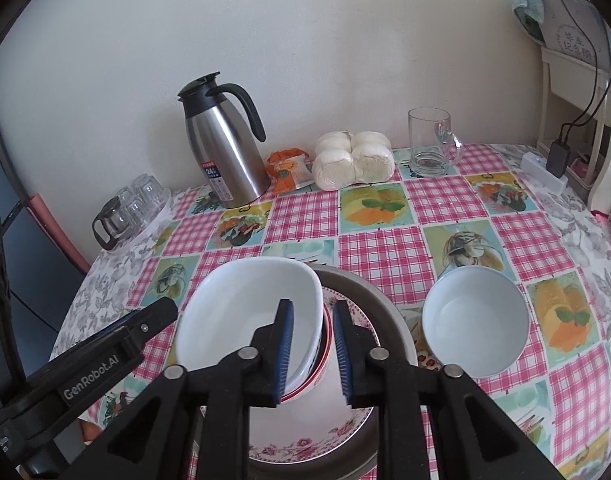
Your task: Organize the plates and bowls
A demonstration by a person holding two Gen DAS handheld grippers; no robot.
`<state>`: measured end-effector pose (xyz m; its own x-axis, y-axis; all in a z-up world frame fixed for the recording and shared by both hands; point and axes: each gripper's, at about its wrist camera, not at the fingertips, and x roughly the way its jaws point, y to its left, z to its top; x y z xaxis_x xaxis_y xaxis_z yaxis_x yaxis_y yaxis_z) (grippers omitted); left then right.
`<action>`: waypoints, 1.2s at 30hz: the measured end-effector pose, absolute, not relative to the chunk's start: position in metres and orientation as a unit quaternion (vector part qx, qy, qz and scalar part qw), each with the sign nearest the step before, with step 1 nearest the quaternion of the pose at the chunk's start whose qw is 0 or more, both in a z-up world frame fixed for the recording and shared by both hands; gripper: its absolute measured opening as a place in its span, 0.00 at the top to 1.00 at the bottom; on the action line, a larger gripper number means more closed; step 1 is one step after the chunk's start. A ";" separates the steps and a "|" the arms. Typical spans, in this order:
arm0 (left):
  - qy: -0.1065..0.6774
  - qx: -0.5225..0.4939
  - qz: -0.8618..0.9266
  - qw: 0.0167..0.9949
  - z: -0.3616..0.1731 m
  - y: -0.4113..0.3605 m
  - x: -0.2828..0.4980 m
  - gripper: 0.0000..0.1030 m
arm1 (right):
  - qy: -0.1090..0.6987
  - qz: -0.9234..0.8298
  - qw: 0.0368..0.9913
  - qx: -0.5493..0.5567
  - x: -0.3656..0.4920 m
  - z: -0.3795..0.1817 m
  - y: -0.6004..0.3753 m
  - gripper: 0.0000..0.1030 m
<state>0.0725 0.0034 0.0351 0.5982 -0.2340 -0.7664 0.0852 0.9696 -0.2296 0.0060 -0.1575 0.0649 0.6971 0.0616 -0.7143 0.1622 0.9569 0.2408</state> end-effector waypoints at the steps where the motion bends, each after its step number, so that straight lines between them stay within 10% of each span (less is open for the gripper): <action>1: 0.440 -0.084 -0.087 0.890 0.035 0.004 0.073 0.42 | 0.388 -0.030 0.910 0.143 0.006 0.065 -0.158 0.77; 4: 0.440 -0.083 -0.076 0.891 0.034 0.006 0.074 0.34 | 0.387 -0.038 0.911 0.138 0.006 0.064 -0.159 0.70; 6: 0.439 -0.080 -0.066 0.892 0.034 0.007 0.074 0.26 | 0.384 -0.043 0.912 0.136 0.006 0.064 -0.160 0.47; 23: 0.433 -0.073 0.010 0.899 0.028 0.025 0.077 0.05 | 0.376 -0.052 0.914 0.145 0.005 0.062 -0.167 0.05; 36: 0.422 -0.099 0.024 0.901 0.033 0.033 0.072 0.04 | 0.365 -0.052 0.918 0.146 0.000 0.064 -0.170 0.00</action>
